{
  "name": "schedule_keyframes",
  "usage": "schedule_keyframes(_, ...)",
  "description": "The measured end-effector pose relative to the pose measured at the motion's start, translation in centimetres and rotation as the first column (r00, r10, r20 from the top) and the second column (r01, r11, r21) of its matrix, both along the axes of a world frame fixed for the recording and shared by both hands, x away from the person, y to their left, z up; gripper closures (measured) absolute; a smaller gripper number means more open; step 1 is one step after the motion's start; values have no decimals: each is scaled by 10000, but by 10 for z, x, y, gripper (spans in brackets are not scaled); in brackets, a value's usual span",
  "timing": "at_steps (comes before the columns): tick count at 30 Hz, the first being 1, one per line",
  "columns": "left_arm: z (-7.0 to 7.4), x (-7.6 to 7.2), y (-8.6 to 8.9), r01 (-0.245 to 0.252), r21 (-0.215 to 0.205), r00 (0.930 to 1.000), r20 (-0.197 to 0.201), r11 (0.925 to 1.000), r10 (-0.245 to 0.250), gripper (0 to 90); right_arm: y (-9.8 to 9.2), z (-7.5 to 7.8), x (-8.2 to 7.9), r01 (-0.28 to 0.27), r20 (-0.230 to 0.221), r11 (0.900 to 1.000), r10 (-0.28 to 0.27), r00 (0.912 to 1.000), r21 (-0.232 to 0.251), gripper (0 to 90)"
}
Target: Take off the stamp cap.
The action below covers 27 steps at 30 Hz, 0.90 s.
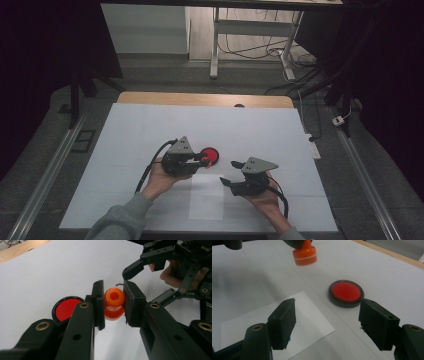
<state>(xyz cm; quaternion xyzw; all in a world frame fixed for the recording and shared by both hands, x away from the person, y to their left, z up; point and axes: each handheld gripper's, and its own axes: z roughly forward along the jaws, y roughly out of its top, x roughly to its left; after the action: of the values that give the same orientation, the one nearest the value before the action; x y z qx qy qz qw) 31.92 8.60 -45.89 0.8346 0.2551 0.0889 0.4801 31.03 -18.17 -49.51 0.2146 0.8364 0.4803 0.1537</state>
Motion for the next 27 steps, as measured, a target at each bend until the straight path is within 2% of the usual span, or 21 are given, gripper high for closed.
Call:
schedule_keyframes(13, -4, 2, -10, 169, 81, 9998, -126, 9998, -168, 722, 16, -1, 1, -256, 66, 9997, 257, 9996, -51, 309)
schedule_keyframes(27, -6, 3, -19, 284, 62, 9994, -193, 9996, -283, 722, 25, -1, 2, -369, 80, 9993, 369, 9993, -99, 328)
